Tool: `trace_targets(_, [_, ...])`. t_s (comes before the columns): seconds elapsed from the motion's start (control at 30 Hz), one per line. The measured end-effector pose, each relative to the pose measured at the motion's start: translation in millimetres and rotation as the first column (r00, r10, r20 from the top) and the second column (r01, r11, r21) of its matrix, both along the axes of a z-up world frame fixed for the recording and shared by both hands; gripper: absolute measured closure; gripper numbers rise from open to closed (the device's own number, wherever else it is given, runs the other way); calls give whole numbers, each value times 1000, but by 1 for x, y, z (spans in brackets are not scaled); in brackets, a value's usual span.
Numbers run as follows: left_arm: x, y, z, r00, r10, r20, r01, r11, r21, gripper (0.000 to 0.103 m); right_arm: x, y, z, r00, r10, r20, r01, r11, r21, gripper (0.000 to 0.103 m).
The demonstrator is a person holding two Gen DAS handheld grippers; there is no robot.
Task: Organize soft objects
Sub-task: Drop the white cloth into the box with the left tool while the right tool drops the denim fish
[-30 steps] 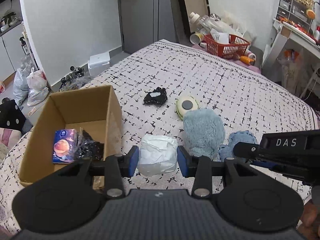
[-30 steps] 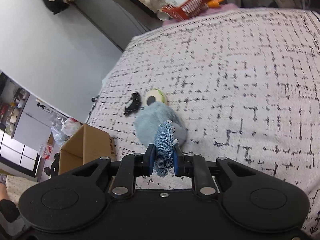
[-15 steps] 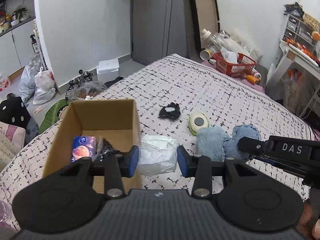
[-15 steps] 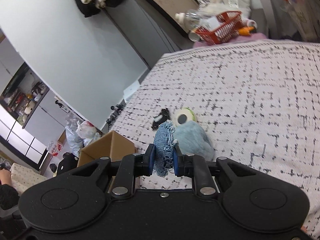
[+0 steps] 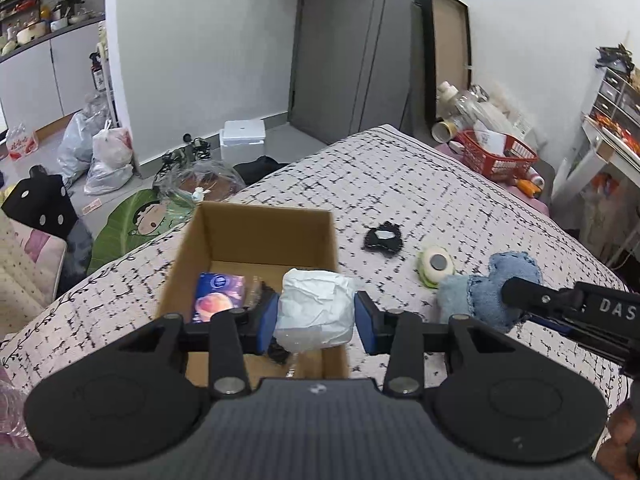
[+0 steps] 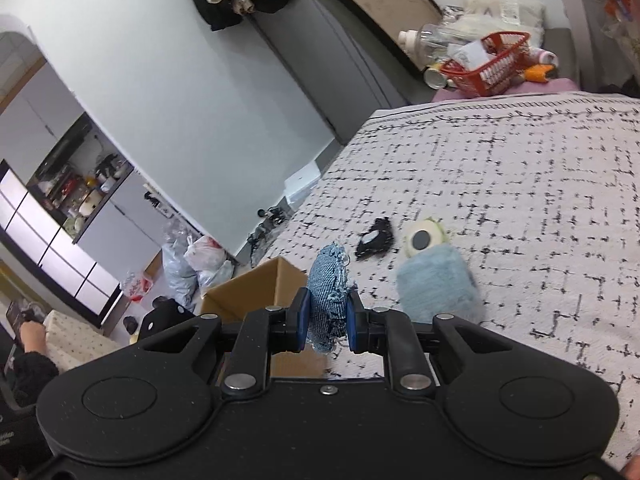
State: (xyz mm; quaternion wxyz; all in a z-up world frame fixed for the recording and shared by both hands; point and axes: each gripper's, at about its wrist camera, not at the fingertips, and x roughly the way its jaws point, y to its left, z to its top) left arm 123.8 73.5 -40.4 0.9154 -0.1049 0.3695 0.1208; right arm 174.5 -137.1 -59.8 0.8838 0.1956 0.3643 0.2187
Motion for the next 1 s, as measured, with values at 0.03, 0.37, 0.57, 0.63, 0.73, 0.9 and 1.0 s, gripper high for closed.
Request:
trace_targets(0.03, [-1,5,-1,1000,7,-2,-7,1000,-4,63,-1,3,1,1000,7,5,-7,1000,0,84])
trace_targets(0.37, [-7,51,-16,996,74,-41,-76,996,-46,62,-8,36,-2,995,94,31,-93,995,-25,84])
trace_targets(0.57, [-10,66,-23,993,97,-66,-101,993,-53,55,-10,56,-5,990,136,22,-135,990,-29,84])
trace_targets(0.63, [-11,70,-24,992,102,-77,-107,992,-60,49,-10,62,-5,988,151,22,-150,988,-29,84])
trace_targets(0.73, [-14,74,-24,991,112,-75,-117,992,-55,47,-12,73,-5,984,174,25,-174,984,-31,84])
trace_targets(0.9, [-17,81,-22,990,123,-68,-126,991,-50,39,-14,85,-7,977,209,30,-208,978,-27,84])
trace_targets(1.0, [-19,83,-20,990,121,-70,-124,991,-47,38,-16,93,-8,969,246,19,-246,969,-11,79])
